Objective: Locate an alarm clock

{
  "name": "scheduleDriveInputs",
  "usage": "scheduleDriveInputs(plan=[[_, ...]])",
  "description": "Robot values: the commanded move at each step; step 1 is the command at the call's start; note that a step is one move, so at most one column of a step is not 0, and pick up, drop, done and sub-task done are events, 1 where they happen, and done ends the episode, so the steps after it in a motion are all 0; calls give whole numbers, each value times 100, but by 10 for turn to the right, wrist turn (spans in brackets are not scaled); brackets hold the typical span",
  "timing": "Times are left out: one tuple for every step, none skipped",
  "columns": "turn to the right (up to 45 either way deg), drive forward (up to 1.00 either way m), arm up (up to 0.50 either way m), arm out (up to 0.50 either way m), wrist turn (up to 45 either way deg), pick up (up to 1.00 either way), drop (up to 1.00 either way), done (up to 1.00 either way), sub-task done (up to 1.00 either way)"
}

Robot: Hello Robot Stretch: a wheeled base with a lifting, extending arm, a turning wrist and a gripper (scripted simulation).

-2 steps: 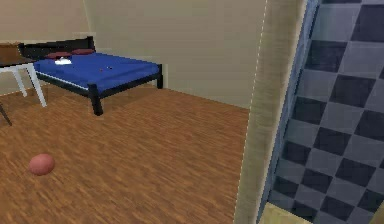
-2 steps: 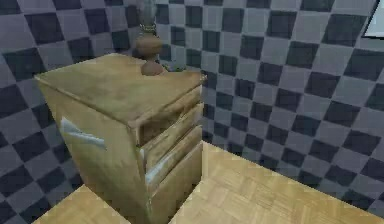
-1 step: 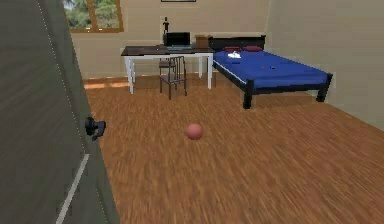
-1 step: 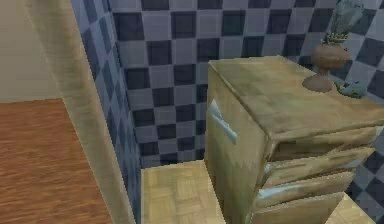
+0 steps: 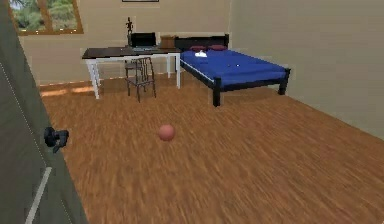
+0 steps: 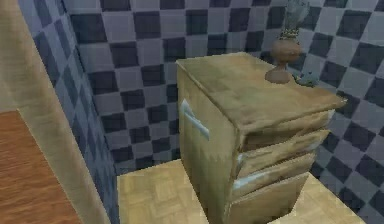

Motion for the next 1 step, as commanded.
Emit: scheduleDriveInputs(plan=[[0, 80, 0, 0, 0, 0, 0, 0, 0]])
